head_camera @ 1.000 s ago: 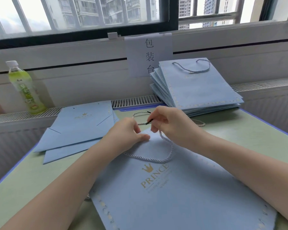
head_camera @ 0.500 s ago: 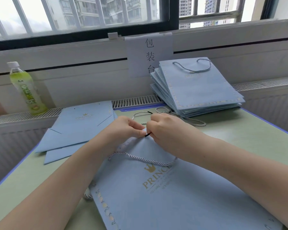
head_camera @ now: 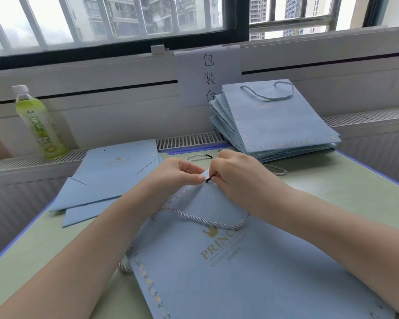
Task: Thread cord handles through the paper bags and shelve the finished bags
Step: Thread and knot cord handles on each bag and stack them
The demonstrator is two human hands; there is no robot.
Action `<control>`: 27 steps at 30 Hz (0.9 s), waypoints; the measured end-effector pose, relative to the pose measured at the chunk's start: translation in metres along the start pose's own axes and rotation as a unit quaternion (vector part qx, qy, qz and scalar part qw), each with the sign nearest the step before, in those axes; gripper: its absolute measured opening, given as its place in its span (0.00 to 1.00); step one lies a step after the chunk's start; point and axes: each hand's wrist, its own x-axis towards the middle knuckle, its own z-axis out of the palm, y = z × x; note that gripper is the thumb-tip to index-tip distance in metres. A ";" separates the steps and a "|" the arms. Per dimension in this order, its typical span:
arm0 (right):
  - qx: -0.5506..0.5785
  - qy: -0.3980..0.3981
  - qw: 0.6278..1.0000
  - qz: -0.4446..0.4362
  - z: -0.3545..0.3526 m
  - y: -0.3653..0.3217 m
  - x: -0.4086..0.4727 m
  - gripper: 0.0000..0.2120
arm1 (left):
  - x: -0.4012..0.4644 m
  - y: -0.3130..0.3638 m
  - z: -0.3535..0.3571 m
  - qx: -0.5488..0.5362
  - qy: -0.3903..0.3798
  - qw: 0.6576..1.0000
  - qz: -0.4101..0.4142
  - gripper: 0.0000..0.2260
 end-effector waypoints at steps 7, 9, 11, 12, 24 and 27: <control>0.127 0.040 0.991 0.015 0.000 -0.006 -0.002 0.07 | 0.000 -0.001 0.000 0.017 -0.001 1.000 0.009 0.11; 0.125 0.047 0.991 0.016 0.000 -0.004 -0.002 0.07 | 0.000 0.000 -0.001 -0.002 -0.002 1.000 -0.006 0.06; 0.122 0.051 0.991 0.023 0.000 -0.001 -0.002 0.06 | -0.001 0.003 -0.003 -0.063 0.000 0.996 -0.057 0.09; 0.128 0.052 0.990 0.026 0.001 -0.001 -0.002 0.06 | -0.001 0.005 -0.004 -0.097 0.001 0.991 -0.087 0.09; 0.306 0.016 0.951 0.053 0.004 -0.002 0.000 0.03 | -0.002 -0.003 -0.016 -0.178 -0.091 0.966 -0.161 0.03; 0.274 0.014 0.961 0.043 0.003 -0.003 -0.002 0.02 | -0.001 -0.008 -0.020 -0.205 -0.130 0.959 -0.148 0.07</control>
